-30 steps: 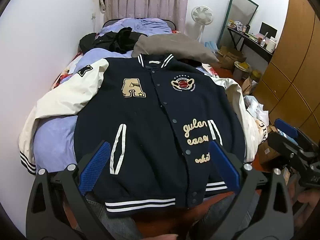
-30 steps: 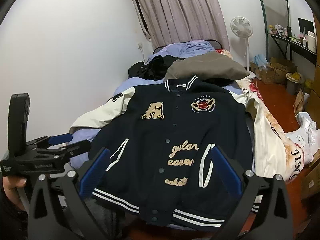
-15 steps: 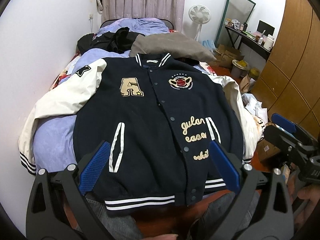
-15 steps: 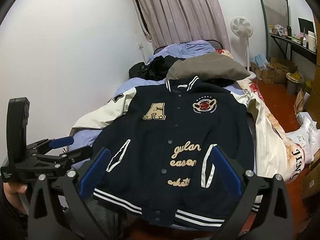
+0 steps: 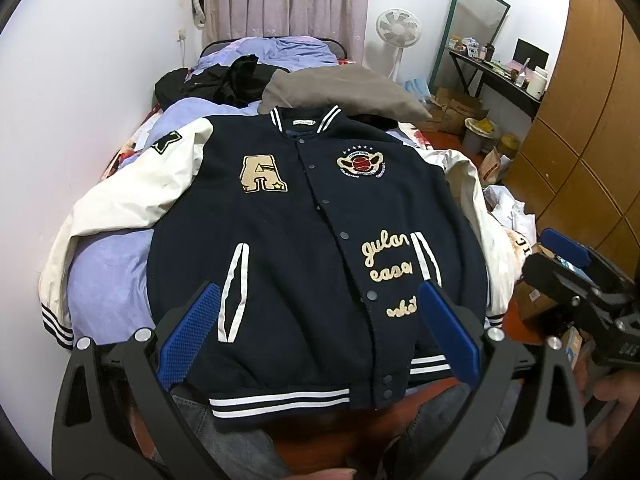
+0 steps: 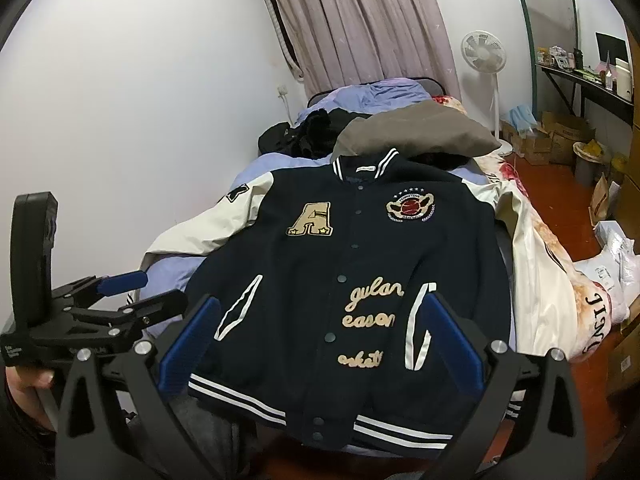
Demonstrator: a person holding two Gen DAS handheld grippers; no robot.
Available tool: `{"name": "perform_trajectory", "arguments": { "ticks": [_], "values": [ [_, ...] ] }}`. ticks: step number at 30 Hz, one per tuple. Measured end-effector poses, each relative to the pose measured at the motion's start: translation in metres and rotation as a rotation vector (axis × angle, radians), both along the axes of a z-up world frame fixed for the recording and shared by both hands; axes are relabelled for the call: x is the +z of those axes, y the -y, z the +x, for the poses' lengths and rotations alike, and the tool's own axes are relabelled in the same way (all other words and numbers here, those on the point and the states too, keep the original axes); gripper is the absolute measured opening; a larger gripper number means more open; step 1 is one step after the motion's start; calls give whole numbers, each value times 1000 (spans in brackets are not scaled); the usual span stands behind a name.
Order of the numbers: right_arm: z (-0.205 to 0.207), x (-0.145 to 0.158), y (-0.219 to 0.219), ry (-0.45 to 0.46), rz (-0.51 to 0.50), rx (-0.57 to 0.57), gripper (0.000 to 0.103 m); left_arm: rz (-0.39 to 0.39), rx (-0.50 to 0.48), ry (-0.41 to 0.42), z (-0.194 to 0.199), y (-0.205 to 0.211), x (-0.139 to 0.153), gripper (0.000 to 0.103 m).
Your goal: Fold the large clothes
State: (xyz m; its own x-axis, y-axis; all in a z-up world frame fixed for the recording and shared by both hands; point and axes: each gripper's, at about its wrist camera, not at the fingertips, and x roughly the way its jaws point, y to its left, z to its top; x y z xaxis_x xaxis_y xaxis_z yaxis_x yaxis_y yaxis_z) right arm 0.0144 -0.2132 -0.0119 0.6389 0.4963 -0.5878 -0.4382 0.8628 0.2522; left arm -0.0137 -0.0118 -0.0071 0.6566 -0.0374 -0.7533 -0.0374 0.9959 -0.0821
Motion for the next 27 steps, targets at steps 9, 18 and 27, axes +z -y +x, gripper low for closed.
{"name": "perform_trajectory", "arguments": {
  "ticks": [9, 18, 27],
  "values": [
    [-1, 1, 1, 1, 0, 0, 98, -1, -5, 3, -3, 4, 0, 96],
    [-5, 0, 2, 1, -3, 4, 98, 5, -12, 3, -4, 6, -1, 97],
    [-11, -1, -3, -4, -18, 17, 98, 2, -21, -1, -7, 7, -1, 97]
  ]
}}
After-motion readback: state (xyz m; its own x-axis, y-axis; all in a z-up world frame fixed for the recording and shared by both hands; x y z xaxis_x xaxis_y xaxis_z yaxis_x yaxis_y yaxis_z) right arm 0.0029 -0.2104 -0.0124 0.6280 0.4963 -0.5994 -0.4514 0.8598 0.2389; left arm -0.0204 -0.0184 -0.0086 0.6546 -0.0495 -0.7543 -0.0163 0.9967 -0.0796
